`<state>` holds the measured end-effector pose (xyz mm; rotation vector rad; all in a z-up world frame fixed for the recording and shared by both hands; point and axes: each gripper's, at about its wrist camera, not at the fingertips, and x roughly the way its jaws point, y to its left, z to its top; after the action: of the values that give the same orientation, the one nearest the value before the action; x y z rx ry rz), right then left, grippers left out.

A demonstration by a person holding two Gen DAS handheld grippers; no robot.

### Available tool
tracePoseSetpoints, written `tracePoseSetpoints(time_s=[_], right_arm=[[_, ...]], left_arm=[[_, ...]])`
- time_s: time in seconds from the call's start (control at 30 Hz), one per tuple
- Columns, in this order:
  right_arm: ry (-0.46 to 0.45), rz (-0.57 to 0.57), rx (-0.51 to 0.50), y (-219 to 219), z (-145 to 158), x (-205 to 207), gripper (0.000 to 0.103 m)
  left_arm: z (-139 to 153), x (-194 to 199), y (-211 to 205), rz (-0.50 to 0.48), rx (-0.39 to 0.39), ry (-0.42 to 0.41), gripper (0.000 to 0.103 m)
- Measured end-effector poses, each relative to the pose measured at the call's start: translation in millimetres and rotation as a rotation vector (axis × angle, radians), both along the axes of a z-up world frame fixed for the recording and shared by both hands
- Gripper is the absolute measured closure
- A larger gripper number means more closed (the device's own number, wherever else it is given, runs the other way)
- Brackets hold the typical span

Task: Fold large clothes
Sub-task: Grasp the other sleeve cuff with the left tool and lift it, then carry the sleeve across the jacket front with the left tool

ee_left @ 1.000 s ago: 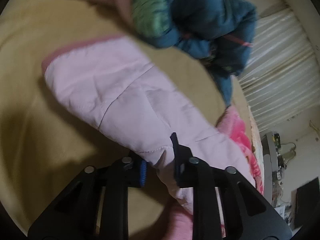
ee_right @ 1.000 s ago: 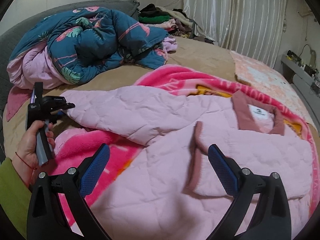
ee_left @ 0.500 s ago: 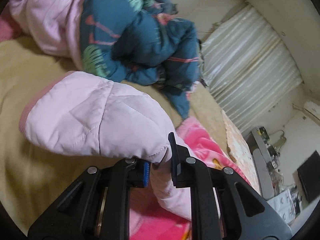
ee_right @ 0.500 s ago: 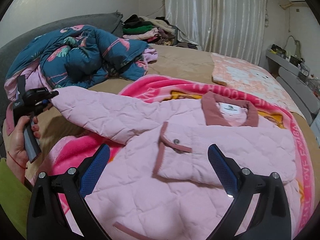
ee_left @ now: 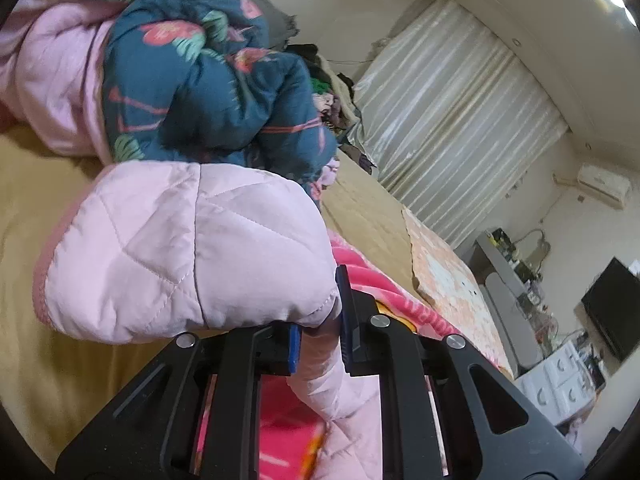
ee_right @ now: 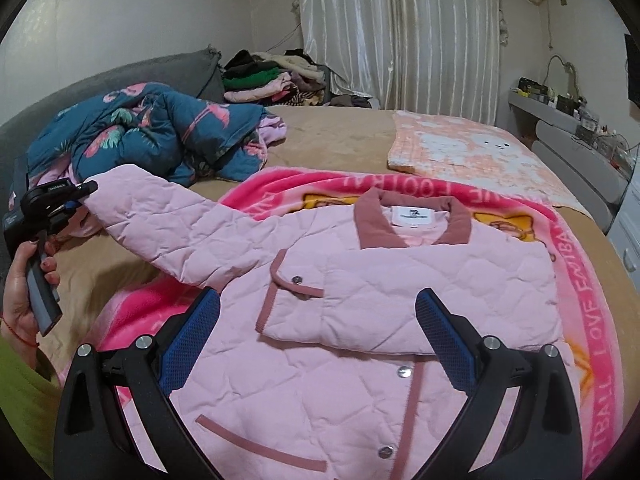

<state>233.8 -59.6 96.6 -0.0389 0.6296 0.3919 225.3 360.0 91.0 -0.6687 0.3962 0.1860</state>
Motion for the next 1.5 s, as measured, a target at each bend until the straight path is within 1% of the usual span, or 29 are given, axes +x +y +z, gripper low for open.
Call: tracePoseSetpoints(time_s=[0.07, 0.27, 0.53, 0.6, 0.77, 1.1, 1.3, 1.5], right_arm=[[-0.009, -0.003, 0.024, -10.5, 4.8, -4.1, 0.005], [-0.032, -0.007, 0.053, -42.8, 11.7, -17.0, 0.005], [-0.042, -0.057, 0.105, -103.8, 19.0, -26.9, 0.005], [-0.044, -0.065, 0.105, -112.2, 19.7, -28.7, 0.005], [-0.044, -0.079, 0.134, -135.4, 16.7, -35.9, 0.005], [-0.035, -0.103, 0.173, -158.3, 2.7, -42.8, 0.005], [-0.017, -0.146, 0.201, -176.3, -12.3, -38.2, 0.005], [0.021, -0.204, 0.283, -203.4, -36.9, -28.6, 0.005]], left_arm=[[13.6, 0.6, -13.8, -0.014, 0.033, 0.002, 0.095], [43.8, 6.3, -58.7, -0.063, 0.128, 0.009, 0.095], [63.5, 15.1, -121.5, -0.138, 0.199, 0.006, 0.096], [66.6, 16.7, -137.4, -0.161, 0.217, 0.007, 0.096], [68.3, 18.8, -170.7, -0.202, 0.257, 0.017, 0.096], [64.4, 22.2, -209.4, -0.266, 0.331, 0.040, 0.096], [56.4, 26.9, -240.2, -0.328, 0.383, 0.065, 0.096], [39.4, 32.2, -277.2, -0.385, 0.430, 0.088, 0.096]])
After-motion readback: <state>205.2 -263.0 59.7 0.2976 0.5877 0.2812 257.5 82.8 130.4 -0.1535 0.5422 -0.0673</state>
